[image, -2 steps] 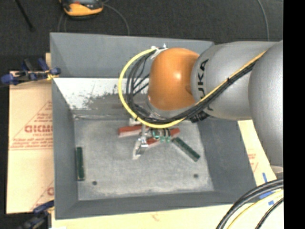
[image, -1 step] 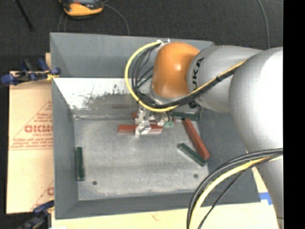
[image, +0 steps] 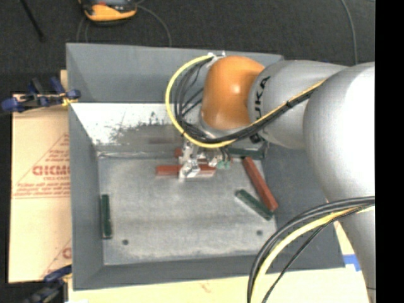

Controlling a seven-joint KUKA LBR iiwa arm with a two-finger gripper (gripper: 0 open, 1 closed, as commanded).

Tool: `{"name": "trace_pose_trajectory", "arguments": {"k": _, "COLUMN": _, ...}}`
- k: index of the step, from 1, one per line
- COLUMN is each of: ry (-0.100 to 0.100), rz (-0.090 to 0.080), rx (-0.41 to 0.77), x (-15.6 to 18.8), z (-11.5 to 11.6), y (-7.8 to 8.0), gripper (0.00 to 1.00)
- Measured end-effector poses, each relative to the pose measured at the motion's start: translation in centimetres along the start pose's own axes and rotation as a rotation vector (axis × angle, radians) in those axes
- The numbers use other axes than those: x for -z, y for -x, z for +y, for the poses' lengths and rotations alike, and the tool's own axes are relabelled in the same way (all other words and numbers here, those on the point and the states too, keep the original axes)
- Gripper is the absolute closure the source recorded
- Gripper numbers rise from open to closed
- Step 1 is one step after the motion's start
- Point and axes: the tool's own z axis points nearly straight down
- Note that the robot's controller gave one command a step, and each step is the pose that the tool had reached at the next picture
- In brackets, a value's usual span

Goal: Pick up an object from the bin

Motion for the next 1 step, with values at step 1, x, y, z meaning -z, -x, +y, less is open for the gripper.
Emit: {"name": "trace_pose_trajectory", "arguments": {"k": 1, "ry": -0.001, "rz": 0.010, "rx": -0.042, "x": 2.33, "z": -2.55, "y": -1.43, "gripper": 1.00}}
